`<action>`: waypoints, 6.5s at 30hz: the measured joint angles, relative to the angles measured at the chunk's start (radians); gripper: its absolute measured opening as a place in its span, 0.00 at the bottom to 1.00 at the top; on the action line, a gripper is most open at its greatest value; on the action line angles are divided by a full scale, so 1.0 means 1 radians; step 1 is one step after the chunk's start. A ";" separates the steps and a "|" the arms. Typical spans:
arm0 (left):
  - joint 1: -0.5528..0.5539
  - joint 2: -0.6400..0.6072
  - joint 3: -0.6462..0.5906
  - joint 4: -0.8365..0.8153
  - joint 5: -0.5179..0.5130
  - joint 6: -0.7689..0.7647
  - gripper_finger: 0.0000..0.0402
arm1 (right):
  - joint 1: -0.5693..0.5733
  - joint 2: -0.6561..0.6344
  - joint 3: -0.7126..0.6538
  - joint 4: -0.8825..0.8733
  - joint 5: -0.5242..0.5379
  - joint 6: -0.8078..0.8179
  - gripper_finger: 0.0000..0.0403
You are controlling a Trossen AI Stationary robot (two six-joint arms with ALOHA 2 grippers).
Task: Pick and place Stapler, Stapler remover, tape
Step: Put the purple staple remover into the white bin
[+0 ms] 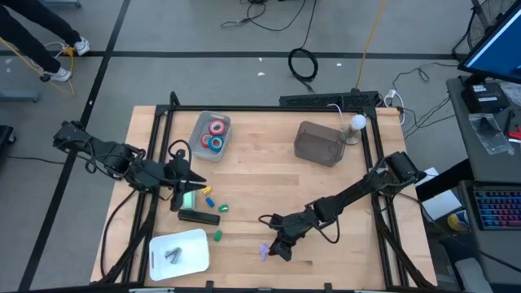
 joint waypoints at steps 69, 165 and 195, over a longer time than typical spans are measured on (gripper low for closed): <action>-0.028 -0.255 -0.419 0.326 -0.014 -0.125 0.22 | 0.004 0.031 -0.001 0.027 0.108 0.051 0.43; -0.028 0.143 -0.420 0.927 0.047 0.085 0.22 | -0.289 -0.171 -0.001 0.208 0.215 -0.421 0.00; 0.113 0.267 -0.399 1.095 -0.039 0.001 0.22 | -0.319 -0.211 0.000 0.124 0.267 -0.741 0.00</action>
